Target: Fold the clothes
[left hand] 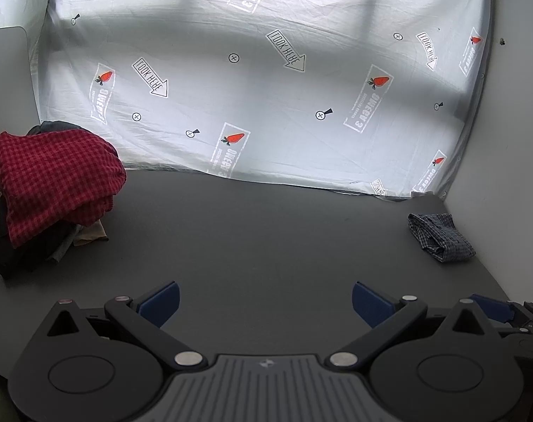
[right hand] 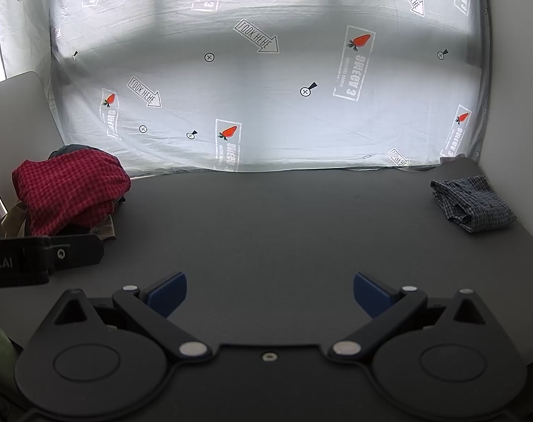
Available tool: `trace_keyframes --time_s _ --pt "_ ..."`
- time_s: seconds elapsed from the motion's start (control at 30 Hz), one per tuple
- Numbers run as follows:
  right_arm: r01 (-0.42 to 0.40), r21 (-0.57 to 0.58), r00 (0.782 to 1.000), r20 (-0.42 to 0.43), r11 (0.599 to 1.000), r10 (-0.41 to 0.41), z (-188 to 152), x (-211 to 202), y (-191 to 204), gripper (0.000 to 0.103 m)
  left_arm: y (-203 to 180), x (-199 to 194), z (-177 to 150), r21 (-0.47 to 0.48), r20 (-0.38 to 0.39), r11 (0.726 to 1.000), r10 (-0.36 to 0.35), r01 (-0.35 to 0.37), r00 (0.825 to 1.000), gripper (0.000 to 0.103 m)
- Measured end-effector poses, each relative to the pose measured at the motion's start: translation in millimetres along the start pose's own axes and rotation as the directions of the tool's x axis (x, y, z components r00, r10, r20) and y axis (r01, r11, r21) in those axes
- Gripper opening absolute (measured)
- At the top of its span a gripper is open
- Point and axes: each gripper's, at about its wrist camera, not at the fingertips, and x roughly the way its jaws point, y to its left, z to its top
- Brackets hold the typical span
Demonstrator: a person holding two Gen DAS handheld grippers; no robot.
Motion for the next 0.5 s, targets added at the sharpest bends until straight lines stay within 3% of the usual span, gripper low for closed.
trace_keyframes --time_s 0.5 --pt "-0.007 -0.004 1.000 0.004 1.000 0.007 -0.7 -2.1 3.4 0.102 2.9 -2.7 1.5 -0.002 -0.006 1.000 -0.008 0.008 1.000 0.103"
